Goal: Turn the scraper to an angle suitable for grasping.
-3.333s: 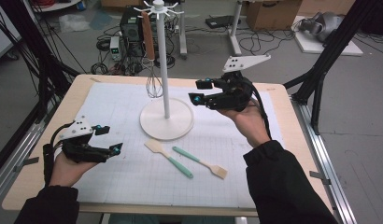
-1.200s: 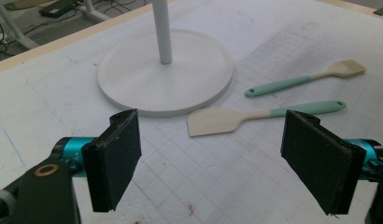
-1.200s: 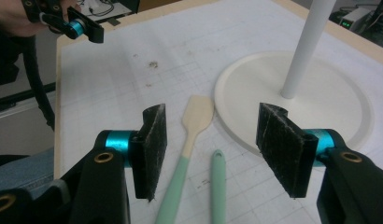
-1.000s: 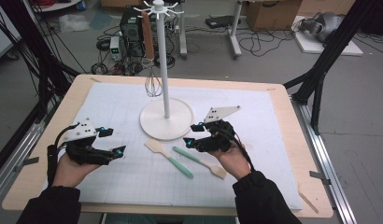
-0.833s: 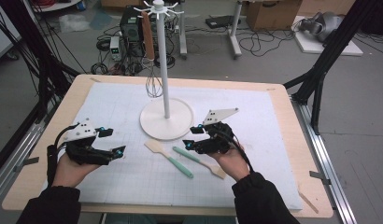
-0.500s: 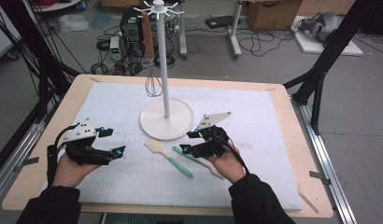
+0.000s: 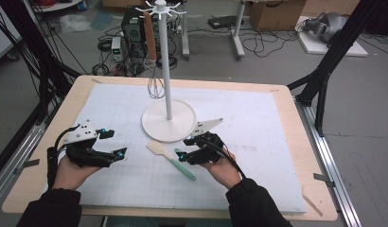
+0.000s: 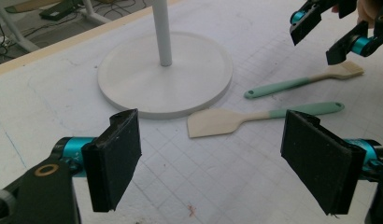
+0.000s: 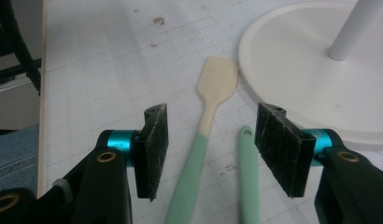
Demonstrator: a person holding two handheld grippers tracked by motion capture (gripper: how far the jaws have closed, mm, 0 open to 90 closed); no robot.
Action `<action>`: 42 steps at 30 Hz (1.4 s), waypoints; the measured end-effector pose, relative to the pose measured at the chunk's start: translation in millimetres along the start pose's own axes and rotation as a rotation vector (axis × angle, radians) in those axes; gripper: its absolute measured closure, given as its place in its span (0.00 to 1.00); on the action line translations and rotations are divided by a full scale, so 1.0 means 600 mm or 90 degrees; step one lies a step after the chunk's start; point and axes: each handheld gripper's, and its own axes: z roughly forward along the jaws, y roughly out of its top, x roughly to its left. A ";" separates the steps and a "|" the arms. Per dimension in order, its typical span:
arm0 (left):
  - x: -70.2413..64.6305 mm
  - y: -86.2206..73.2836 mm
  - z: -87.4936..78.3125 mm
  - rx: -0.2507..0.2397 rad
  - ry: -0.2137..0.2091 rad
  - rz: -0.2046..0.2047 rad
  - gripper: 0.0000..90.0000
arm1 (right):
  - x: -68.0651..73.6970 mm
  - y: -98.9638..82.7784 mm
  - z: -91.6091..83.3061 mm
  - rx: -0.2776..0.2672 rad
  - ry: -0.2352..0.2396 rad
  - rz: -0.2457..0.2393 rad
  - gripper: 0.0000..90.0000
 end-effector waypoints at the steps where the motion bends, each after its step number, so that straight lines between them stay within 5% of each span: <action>1: 0.000 0.000 0.000 0.000 0.001 -0.001 0.23 | 0.000 -0.002 0.003 0.001 -0.001 -0.001 0.49; 27: 0.001 -0.002 0.000 0.001 0.001 0.000 0.23 | 0.009 -0.022 0.054 0.060 -0.005 0.009 0.60; 42: 0.000 -0.001 0.000 0.001 -0.001 0.000 0.23 | 0.014 -0.048 0.061 0.059 -0.015 0.029 0.62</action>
